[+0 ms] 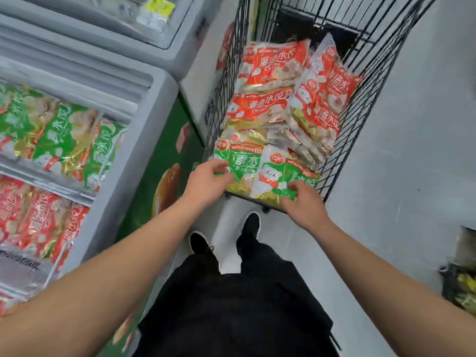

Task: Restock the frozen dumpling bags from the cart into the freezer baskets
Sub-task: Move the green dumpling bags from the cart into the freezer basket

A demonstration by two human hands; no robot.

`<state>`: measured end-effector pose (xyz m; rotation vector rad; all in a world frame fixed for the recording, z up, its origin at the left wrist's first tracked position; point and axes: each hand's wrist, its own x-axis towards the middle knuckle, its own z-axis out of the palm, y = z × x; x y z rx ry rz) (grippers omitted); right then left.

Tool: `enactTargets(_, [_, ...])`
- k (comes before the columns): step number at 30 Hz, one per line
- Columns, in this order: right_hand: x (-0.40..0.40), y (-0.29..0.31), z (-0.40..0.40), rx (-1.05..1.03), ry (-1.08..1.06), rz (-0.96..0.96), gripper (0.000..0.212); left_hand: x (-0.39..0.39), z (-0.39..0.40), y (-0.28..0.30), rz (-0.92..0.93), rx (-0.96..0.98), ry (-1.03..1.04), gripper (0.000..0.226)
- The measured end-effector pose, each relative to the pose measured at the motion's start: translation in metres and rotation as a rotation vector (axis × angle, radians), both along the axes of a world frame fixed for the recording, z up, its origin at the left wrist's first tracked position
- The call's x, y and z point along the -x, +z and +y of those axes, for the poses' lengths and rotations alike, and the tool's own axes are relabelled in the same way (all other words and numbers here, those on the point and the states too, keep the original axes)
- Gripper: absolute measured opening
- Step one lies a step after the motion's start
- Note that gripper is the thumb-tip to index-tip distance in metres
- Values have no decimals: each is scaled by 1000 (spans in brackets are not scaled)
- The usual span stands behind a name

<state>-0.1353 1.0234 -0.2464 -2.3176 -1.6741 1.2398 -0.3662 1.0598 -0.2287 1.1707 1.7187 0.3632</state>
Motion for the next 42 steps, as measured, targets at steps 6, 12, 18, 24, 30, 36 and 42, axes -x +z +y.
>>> enactTargets(6, [-44,-28,14,60,-59,17,52,-58,27,-39,76,127,-91,44])
enactTargets(12, [-58,-45,19,86,-164,54,47,-95,50,-83,133,253,-131,7])
enactTargets(18, [-61,-56,21,115,-276,76,45,-107,65,-114,85,383,-19,23])
enactTargets(24, [-54,-62,31,128,-348,69,41,-100,72,-113,135,223,-216,32])
enactTargets(30, [-42,-81,55,140,-516,124,50,-40,86,-109,274,181,-245,28])
enactTargets(36, [-43,-116,78,306,-950,455,20,-24,105,-136,292,325,-30,34])
enactTargets(42, [-49,-109,76,259,-1221,619,9,-27,109,-127,21,394,184,34])
